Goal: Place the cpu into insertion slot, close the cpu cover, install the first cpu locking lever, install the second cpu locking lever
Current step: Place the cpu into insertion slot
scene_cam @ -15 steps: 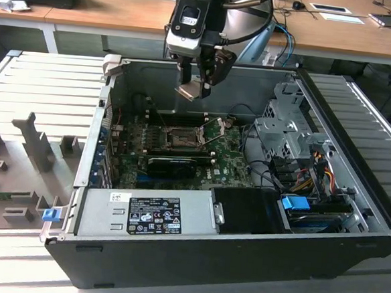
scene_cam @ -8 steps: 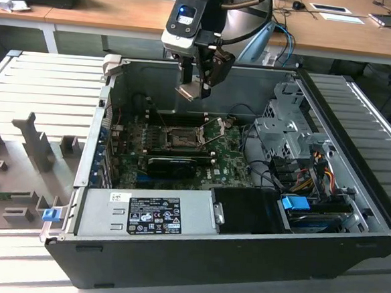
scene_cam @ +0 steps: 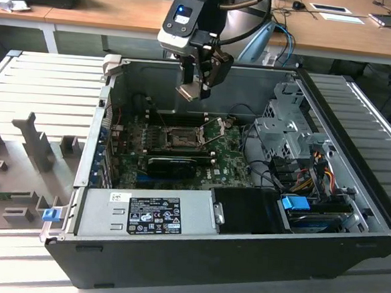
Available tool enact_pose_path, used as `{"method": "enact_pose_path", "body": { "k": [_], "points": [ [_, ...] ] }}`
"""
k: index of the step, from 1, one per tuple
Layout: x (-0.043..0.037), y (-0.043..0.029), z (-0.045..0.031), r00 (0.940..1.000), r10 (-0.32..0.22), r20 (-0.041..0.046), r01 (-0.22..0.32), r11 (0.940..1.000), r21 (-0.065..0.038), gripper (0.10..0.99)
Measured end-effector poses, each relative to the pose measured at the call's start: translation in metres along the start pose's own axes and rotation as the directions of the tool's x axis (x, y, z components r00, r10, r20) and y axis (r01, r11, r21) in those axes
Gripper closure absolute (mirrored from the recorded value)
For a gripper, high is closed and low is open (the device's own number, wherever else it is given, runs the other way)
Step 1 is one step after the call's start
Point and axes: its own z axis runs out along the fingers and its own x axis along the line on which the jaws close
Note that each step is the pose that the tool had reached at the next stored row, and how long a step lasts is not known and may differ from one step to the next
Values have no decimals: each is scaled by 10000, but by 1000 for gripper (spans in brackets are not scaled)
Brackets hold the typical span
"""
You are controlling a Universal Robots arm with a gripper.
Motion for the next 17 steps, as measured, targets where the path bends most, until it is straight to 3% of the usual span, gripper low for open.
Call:
{"method": "enact_pose_path", "body": {
  "k": [8, 17],
  "points": [
    [0, 0, 4, 9975, 708, 60, -708, 9975, -15, 557],
    [0, -1, 8, 9900, 1406, 119, -1406, 9901, -34, 557]
  ]
}}
